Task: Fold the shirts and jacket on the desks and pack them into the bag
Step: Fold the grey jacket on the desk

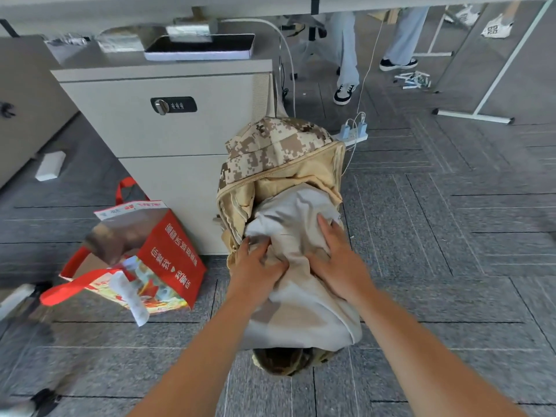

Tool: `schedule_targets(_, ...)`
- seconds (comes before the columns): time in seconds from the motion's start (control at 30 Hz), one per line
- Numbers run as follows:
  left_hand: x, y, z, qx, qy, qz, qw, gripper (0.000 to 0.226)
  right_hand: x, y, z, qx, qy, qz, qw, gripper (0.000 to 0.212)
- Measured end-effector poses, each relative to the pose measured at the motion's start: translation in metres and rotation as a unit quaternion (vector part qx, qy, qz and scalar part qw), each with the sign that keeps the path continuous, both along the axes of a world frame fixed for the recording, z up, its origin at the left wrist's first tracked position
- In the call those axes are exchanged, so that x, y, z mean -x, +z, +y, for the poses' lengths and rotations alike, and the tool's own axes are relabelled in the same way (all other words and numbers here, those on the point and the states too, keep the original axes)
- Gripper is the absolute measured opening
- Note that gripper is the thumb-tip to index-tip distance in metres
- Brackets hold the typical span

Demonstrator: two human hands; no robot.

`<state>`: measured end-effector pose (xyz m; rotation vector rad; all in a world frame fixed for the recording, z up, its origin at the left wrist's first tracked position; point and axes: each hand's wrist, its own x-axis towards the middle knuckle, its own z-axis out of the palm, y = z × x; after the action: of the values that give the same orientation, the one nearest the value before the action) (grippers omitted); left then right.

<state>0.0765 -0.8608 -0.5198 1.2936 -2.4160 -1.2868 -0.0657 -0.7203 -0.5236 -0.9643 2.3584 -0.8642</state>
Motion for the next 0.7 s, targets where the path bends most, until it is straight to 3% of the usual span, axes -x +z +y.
schedule_targets(0.2,0.012,-0.007,0.004,0.043,0.01,-0.063,0.997,0.073,0.01,-0.03,-0.015,-0.075,0.005,0.029,0.997,0.06)
schedule_targets(0.3,0.008,-0.009,0.008,0.076,-0.049,-0.063,0.994,0.073,0.021,-0.042,-0.026,-0.079,-0.003,0.033,0.996,0.061)
schedule_targets(0.4,0.007,0.0,0.014,0.208,-0.172,-0.105,0.957,0.057,0.032,-0.046,-0.039,-0.092,-0.013,0.025,0.995,0.06)
schedule_targets(0.53,0.016,0.001,0.014,0.166,-0.196,-0.105,0.961,0.055,0.04,-0.054,-0.051,-0.126,-0.011,0.01,0.992,0.062)
schedule_targets(0.7,0.032,-0.023,0.0,0.268,-0.263,-0.199,0.905,0.042,0.04,-0.068,-0.051,-0.096,-0.005,-0.023,0.995,0.059)
